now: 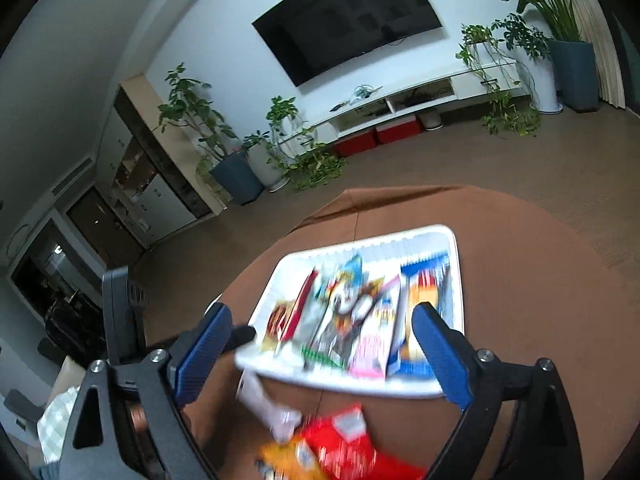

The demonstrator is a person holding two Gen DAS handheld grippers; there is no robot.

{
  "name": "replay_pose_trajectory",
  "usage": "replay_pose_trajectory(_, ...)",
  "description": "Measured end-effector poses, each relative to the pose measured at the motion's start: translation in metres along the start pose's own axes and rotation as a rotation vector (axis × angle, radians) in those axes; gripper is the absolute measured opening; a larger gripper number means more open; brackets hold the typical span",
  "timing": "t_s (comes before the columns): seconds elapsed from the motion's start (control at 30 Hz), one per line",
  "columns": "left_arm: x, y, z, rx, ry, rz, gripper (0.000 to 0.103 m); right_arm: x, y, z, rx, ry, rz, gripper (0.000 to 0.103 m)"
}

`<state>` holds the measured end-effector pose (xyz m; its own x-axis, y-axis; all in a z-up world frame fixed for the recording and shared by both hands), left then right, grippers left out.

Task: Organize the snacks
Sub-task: 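Withdraw both tools from the tray back toward the snack pile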

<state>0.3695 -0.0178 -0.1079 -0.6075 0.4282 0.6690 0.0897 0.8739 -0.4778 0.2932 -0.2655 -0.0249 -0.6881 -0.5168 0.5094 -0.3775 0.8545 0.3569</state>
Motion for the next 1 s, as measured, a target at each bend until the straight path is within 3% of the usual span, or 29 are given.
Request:
replay_pose_trajectory(0.3, 0.060, 0.016, 0.102, 0.039, 0.011, 0.007, 0.103, 0.054, 0.024, 0.100, 0.046, 0.055, 0.034, 0.094)
replay_pose_trajectory(0.57, 0.078, 0.011, 0.178, 0.049, 0.064, 0.016, 0.103, 0.050, 0.055, 0.147, 0.116, 0.121, 0.028, 0.094)
replay_pose_trajectory(0.7, 0.082, 0.005, 0.193, 0.041, 0.082, 0.023, 0.103, 0.043, 0.058, 0.155, 0.129, 0.154, 0.043, 0.093)
replay_pose_trajectory(0.83, 0.086, 0.005, 0.191, 0.060, 0.083, 0.028, 0.103, 0.035, 0.062, 0.159, 0.138, 0.186, -0.001, 0.093)
replay_pose_trajectory(1.0, 0.091, 0.007, 0.181, 0.078, 0.072, 0.024, 0.103, 0.022, 0.059, 0.164, 0.128, 0.219, 0.005, 0.093)
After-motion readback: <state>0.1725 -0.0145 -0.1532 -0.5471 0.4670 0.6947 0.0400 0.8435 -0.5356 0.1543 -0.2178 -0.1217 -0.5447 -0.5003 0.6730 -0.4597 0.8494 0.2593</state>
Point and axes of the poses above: each gripper's, at about its wrist camera, not at the fingertips, and x roughly against the way its jaws point, y to its left, z to its underside, the point moved 2 cm from there along -x, roughly the way its jaws point, and after that the axes turned 9 degrees about x, right-handed, at the moved point
